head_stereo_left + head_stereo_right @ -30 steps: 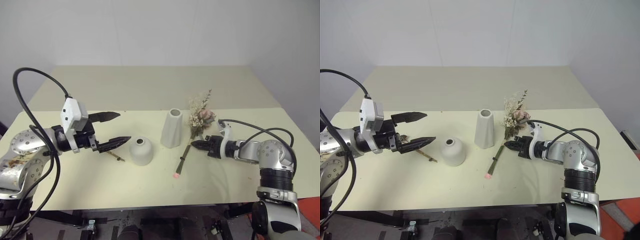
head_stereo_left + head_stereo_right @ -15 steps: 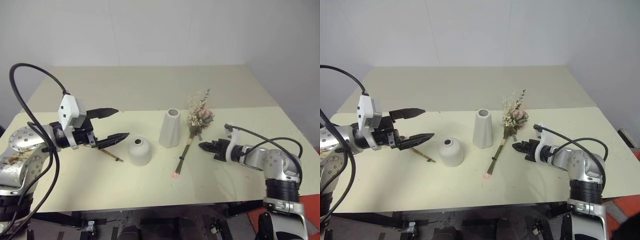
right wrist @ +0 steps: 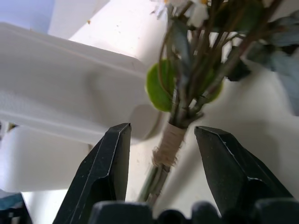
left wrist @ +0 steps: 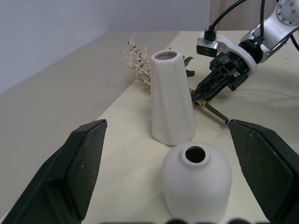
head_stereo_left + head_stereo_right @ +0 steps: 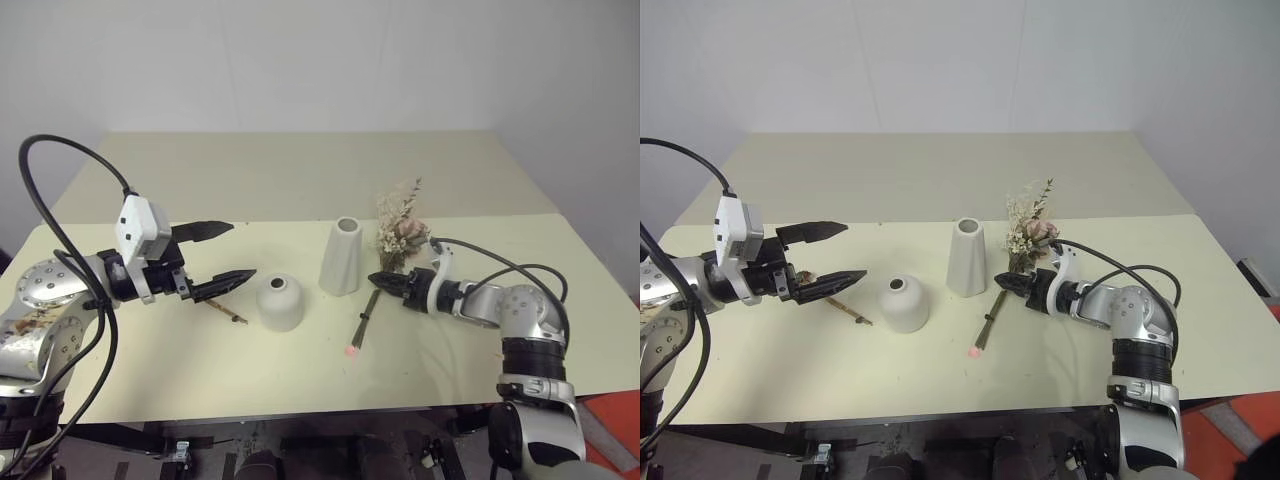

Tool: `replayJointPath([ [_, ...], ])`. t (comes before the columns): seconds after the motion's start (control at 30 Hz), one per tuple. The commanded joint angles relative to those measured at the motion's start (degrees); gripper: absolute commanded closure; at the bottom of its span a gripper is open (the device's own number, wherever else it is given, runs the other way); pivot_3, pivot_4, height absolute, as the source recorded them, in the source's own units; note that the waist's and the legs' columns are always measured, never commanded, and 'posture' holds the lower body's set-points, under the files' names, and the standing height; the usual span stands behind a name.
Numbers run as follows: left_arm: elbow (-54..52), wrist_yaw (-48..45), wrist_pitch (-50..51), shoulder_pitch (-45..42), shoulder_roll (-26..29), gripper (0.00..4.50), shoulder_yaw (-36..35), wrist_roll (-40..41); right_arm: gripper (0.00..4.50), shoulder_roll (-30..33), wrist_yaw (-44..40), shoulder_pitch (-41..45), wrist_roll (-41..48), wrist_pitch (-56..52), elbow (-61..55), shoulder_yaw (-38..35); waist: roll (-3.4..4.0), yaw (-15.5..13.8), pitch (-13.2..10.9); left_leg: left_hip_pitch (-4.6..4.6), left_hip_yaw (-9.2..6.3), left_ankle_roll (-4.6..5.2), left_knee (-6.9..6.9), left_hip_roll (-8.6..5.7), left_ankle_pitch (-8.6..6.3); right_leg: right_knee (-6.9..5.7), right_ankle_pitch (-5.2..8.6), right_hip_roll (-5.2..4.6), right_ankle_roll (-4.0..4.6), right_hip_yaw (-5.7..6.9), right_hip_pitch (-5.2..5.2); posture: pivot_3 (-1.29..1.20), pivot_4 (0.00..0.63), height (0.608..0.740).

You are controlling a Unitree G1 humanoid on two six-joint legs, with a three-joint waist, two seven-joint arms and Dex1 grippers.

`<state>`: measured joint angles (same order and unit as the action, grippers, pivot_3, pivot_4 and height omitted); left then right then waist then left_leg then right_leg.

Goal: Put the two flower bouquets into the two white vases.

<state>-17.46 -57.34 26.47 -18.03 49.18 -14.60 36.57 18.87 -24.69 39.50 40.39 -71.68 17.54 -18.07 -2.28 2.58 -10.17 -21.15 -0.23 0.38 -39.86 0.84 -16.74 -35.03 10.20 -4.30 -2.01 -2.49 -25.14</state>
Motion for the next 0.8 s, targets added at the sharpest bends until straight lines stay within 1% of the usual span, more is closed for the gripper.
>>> replayJointPath([
  [0.03,-1.86,0.43,-0.62,-0.56,0.79,0.0,-1.8,0.25,1.78,-0.37,-1.05,2.78,-1.35,3.42,3.77,0.57,0.0,0.0,0.0,0.0,0.0,0.0,0.0,0.0,0.0,0.0,0.0,0.01,0.0,0.0,0.0,0.0,0.15,0.74],
  [0.07,-1.87,0.46,-0.61,-0.59,0.83,0.0,-1.85,0.25,1.78,-0.5,-1.58,2.96,-1.68,4.03,4.43,1.04,0.0,0.0,0.0,0.0,-0.01,0.0,0.02,0.0,0.0,0.01,0.0,0.01,0.0,0.0,-0.01,0.0,0.15,0.74],
  [0.17,-2.02,0.68,-0.61,-0.53,0.86,0.0,-1.88,0.2,2.39,-0.41,-3.21,2.65,-1.87,5.12,4.43,1.94,0.0,0.0,0.0,-0.02,0.0,0.0,0.03,0.0,0.0,0.02,0.0,0.0,0.0,0.0,0.0,0.0,0.15,0.74],
  [0.23,-2.12,0.8,-0.59,-0.46,0.84,0.0,-1.91,0.13,3.04,-0.21,-3.07,2.03,-1.77,4.93,3.02,2.08,0.01,-0.02,-0.01,-0.03,0.0,0.0,0.03,0.0,0.0,0.02,0.0,-0.01,0.0,0.0,-0.01,0.0,0.15,0.74],
  [0.33,-2.15,1.0,-0.66,-0.41,0.6,0.0,-1.81,-0.05,4.14,0.64,-2.98,0.22,-1.06,4.21,-1.17,1.6,0.01,-0.1,0.0,-0.03,-0.01,0.0,0.03,0.0,0.0,0.02,0.0,-0.01,0.0,0.01,-0.01,0.0,0.15,0.74],
  [0.37,-2.09,1.11,-0.72,-0.47,0.45,0.0,-1.67,-0.13,4.28,1.17,-3.02,-0.74,-1.35,4.62,-3.53,2.04,0.01,-0.22,-0.01,-0.03,-0.01,0.0,0.03,0.0,0.0,0.02,0.0,-0.01,0.0,0.01,-0.01,0.0,0.15,0.74],
  [0.47,-1.9,1.31,-0.88,-0.77,0.01,0.0,-1.08,-0.32,4.28,3.46,-3.25,-4.04,-3.73,7.62,-11.67,4.87,0.02,-0.39,-0.01,-0.04,-0.03,0.0,0.03,-0.01,0.0,0.03,0.0,-0.03,-0.01,0.03,-0.01,0.0,0.15,0.74],
  [0.53,-1.39,0.97,-0.96,-1.35,-0.33,0.0,-0.63,-0.04,4.28,6.02,-2.46,-7.12,-7.66,13.26,-19.24,7.22,0.02,-0.46,-0.01,-0.04,-0.02,0.0,0.02,-0.02,0.0,0.03,0.0,-0.04,-0.01,0.03,-0.01,0.0,0.15,0.74],
  [0.63,-0.23,0.09,-1.16,-2.44,-0.61,0.0,0.17,0.03,4.28,8.12,-1.88,-8.95,-8.74,17.64,-26.33,5.81,0.02,-0.36,-0.01,-0.03,-0.02,0.0,0.01,-0.02,0.0,0.03,0.01,-0.04,-0.02,0.03,-0.02,0.0,0.15,0.74],
  [0.7,1.76,-1.72,-1.11,-4.13,-1.21,0.0,1.27,0.66,4.28,9.83,-1.06,-9.31,-11.55,23.57,-31.53,5.18,0.02,-0.33,-0.01,-0.01,-0.01,-0.01,0.0,-0.02,0.0,0.02,0.01,-0.03,-0.03,0.03,-0.01,0.0,0.15,0.74],
  [0.8,5.55,-5.64,-0.74,-6.95,-1.64,0.0,3.36,1.07,4.28,11.35,-0.61,-7.34,-14.31,29.71,-33.74,5.31,0.02,-0.1,-0.01,0.0,-0.01,-0.01,0.01,-0.01,0.01,0.01,0.02,0.01,-0.03,0.03,-0.01,0.0,0.15,0.74],
])
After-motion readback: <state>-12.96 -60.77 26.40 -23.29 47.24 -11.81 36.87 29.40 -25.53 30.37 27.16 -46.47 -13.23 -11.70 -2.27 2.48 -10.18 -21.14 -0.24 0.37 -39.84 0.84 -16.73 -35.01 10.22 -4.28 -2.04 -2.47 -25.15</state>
